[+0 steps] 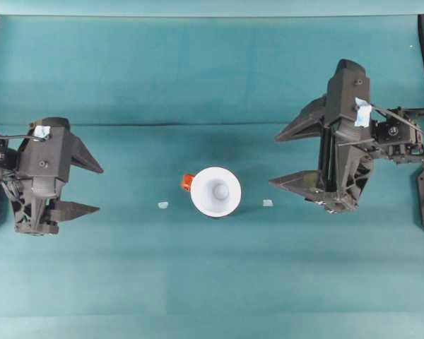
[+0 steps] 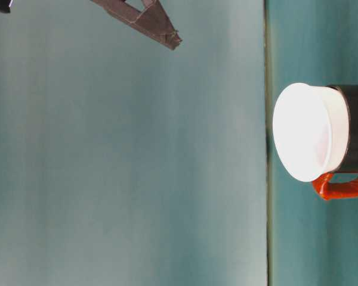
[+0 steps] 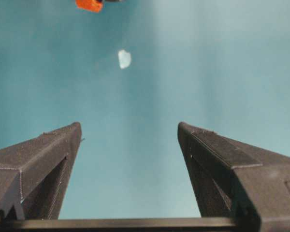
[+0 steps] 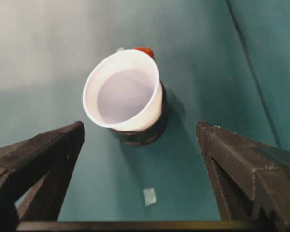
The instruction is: Put the paper cup into the moved red handle cup holder.
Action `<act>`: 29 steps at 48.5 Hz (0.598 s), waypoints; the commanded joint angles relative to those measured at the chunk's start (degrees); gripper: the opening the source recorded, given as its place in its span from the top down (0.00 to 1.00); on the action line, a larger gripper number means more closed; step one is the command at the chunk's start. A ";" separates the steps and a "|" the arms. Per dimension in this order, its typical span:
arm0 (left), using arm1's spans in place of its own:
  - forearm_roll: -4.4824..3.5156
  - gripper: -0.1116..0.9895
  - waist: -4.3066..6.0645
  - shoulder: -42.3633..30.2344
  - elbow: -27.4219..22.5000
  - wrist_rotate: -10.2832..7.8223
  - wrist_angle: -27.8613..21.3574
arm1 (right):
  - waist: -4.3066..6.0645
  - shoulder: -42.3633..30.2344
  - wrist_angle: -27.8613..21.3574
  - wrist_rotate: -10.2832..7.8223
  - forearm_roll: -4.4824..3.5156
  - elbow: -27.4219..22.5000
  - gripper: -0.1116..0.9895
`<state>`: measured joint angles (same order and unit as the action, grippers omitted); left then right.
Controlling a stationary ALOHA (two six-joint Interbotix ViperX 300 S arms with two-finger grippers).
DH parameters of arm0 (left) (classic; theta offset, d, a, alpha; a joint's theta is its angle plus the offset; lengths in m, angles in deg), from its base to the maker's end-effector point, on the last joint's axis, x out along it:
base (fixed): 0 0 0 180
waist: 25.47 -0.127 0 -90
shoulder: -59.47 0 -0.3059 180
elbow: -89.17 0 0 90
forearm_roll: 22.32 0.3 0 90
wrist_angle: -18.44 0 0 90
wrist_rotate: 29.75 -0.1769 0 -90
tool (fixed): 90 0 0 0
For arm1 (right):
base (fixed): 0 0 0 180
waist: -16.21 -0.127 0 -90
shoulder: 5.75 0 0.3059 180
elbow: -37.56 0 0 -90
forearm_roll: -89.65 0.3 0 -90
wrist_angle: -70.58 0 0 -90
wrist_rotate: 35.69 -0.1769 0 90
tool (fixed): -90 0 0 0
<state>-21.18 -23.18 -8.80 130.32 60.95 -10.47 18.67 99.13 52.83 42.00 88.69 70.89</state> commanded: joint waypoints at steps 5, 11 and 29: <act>0.09 0.10 0.09 0.18 -0.97 0.09 0.44 | 0.18 0.53 0.26 0.00 0.09 -0.44 0.12; 0.09 0.10 0.00 0.18 -0.97 0.09 0.44 | 0.26 0.53 0.35 0.00 0.09 -0.44 0.11; 0.09 0.10 0.00 0.18 -0.88 0.09 0.44 | 0.26 0.53 0.44 -0.09 0.09 0.26 0.12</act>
<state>-21.18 -23.27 -8.80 130.32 60.95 -10.47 18.84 99.13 52.83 42.00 88.69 71.51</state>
